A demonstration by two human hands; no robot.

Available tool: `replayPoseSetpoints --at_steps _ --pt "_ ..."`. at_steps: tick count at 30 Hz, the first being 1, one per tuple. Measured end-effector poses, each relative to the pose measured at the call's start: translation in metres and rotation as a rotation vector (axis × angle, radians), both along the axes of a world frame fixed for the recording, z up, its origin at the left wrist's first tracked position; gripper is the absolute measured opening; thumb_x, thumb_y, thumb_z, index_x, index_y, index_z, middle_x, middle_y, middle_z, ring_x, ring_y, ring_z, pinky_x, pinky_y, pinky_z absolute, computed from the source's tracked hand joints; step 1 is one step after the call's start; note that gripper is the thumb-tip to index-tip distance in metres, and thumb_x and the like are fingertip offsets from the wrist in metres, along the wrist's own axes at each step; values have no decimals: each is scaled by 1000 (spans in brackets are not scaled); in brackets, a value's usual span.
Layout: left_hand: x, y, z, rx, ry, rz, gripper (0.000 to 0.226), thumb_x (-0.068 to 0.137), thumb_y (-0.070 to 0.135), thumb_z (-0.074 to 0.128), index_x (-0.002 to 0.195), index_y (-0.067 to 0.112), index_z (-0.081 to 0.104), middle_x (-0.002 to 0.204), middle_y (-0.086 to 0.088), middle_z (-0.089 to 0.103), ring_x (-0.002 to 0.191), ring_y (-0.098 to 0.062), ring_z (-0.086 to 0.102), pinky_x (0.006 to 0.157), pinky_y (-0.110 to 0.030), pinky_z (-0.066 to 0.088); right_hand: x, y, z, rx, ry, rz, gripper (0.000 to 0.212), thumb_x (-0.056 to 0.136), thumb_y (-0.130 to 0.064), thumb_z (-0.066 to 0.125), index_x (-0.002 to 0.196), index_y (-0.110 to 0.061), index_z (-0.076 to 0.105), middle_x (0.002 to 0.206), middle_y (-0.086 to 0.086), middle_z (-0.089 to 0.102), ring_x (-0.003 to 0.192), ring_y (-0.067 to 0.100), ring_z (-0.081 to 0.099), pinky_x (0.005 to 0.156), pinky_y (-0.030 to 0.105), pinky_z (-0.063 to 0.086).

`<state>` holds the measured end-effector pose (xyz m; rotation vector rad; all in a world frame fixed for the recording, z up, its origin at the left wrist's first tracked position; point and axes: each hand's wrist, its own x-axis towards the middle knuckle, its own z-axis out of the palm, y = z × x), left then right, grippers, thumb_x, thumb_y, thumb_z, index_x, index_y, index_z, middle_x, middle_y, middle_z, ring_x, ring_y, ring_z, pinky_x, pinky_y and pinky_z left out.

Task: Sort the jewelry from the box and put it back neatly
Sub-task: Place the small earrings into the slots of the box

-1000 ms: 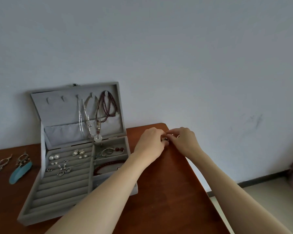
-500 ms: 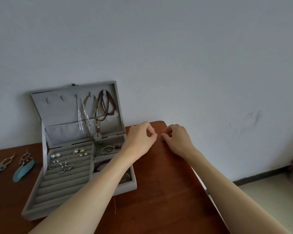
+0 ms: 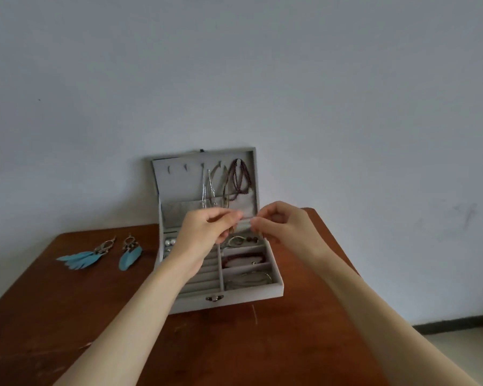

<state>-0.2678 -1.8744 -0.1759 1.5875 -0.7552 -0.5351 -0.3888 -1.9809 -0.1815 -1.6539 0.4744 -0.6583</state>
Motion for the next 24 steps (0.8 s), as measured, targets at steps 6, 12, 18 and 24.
replayPoseSetpoints --at_steps 6,12,18,24 --pt "22 47 1 33 23 61 23 82 18 65 103 10 69 67 -4 61 58 -11 45 57 -21 40 16 30 0 112 72 77 8 80 -3 68 87 -1 66 65 5 63 49 6 53 46 14 42" --pt "42 69 -1 169 117 -25 27 87 0 56 114 0 62 103 -13 67 72 -12 55 69 -24 49 33 44 -7 215 154 92 7 79 3 67 84 -1 66 70 11 66 58 15 64 64 22 58" --pt "50 70 -4 289 43 -134 32 90 -6 49 121 -1 57 97 -9 64 79 -13 61 74 -22 53 44 44 -10 249 187 72 7 82 8 62 84 2 64 70 11 66 59 15 69 65 20 58" --pt "55 66 -9 249 -195 14 11 78 12 71 87 18 73 81 4 70 77 -7 63 66 -15 46 59 41 -14 -63 270 30 13 82 -2 65 76 -14 63 65 2 65 52 2 59 50 14 48"
